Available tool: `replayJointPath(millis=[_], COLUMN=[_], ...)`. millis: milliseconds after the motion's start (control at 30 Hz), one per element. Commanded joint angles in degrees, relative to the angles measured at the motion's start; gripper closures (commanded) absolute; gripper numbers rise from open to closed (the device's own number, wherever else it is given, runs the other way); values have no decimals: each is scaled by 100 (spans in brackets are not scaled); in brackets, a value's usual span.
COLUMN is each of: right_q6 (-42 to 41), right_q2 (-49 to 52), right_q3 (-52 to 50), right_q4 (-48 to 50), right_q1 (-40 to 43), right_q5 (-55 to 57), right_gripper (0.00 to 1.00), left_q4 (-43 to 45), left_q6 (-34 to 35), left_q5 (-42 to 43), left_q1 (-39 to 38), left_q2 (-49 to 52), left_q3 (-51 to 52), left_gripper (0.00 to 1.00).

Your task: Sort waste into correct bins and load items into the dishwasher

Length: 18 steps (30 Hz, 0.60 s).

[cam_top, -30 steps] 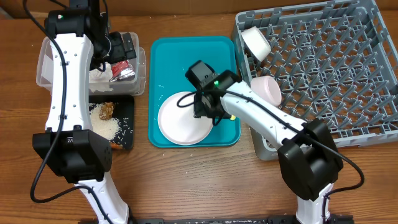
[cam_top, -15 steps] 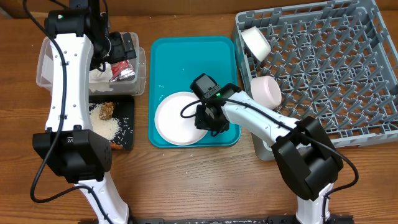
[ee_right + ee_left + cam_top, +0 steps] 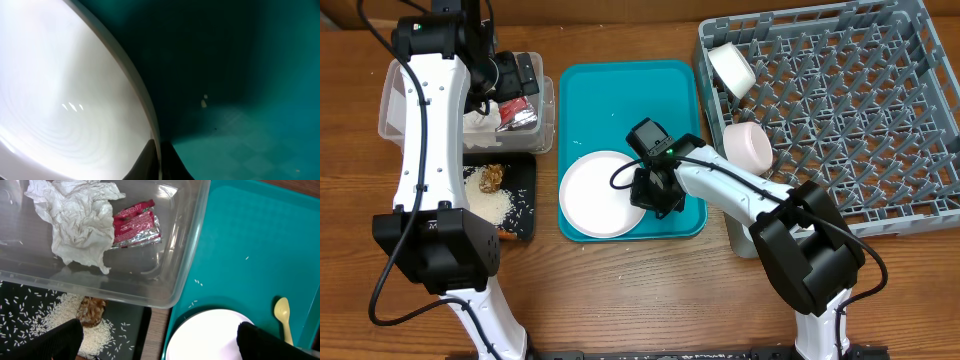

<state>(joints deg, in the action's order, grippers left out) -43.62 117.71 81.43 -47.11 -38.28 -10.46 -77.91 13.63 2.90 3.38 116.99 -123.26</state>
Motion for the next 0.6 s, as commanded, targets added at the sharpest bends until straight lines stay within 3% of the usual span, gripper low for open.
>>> replayJointPath(millis=[0, 167, 267, 333, 400, 500, 567], right_q6=[372, 662, 662, 662, 658, 656, 651], right_q2=[-175, -1064, -1672, -1950, -2302, -2337, -2337], right_q3=[365, 1143, 1729, 1871, 1882, 1843, 1740], right_q4=[-238, -1207, -1709, -1781, -1766, -1770, -1742], right_q1=[-22, -22, -22, -22, -22, 17, 173], right_q5=[256, 2026, 3672, 4625, 6555, 8334, 8627], right_gripper=[96, 96, 96, 96, 96, 96, 96], left_q4=[20, 20, 20, 20, 20, 20, 20], left_q6=[120, 120, 120, 120, 120, 120, 120], left_q5=[-37, -37, -37, -37, -37, -37, -37], left_q1=[-42, -42, -42, -42, -42, -42, -42], left_q2=[-76, -76, -76, -76, -76, -76, -76], left_q3=[-136, -136, -136, -136, -136, -136, -136], left_gripper=[0, 0, 0, 0, 0, 0, 0])
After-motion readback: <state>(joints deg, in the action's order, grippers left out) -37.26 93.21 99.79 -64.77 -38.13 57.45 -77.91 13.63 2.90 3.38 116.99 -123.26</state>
